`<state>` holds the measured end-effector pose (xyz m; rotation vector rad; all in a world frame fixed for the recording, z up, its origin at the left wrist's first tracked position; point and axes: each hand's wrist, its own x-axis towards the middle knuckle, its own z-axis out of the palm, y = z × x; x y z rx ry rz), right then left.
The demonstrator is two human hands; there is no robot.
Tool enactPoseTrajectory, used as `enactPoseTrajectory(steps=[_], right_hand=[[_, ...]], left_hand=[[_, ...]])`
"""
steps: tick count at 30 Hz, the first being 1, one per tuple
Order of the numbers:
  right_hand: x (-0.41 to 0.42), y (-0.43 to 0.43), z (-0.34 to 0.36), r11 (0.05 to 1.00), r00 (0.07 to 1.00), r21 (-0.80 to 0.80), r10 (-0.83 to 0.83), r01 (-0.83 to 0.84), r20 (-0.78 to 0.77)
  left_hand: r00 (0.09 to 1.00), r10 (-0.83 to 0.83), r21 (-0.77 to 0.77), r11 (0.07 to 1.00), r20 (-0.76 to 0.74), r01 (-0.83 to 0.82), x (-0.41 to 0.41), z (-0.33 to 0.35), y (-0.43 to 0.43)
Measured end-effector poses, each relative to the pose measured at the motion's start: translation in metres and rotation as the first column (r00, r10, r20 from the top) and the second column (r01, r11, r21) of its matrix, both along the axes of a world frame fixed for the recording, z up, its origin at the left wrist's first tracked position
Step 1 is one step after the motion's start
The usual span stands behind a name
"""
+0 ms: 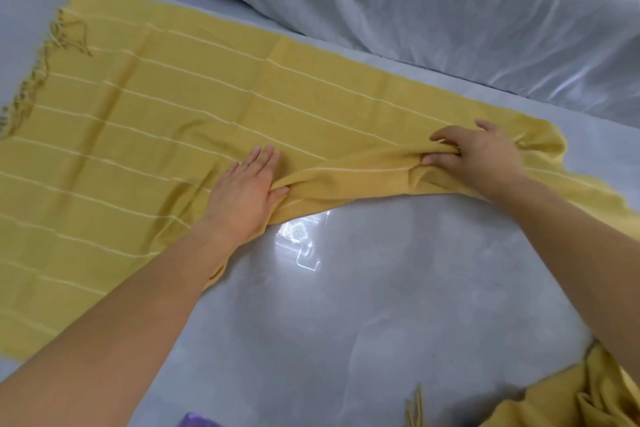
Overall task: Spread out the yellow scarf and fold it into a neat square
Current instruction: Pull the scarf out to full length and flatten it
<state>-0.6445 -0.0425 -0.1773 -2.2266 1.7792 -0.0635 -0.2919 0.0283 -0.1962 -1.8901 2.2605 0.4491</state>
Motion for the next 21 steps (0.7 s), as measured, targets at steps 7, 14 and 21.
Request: enactPoseTrajectory(steps=[7, 14, 21], right_hand=[[0.011, -0.008, -0.037, 0.995, 0.971, -0.060, -0.091, 0.079, -0.222], [0.024, 0.003, -0.041, 0.976, 0.980, -0.160, -0.168, 0.150, -0.103], [0.067, 0.077, -0.042, 0.785, 0.877, -0.458, 0.479, -0.417, 0.024]], left_hand=[[0.991, 0.134, 0.006, 0.991, 0.009, -0.134, -0.003, -0.033, -0.008], [0.990, 0.077, -0.199, 0.975, -0.115, -0.099, -0.007, -0.032, 0.003], [0.887, -0.454, -0.402, 0.830, -0.083, 0.387, -0.018, -0.039, 0.040]])
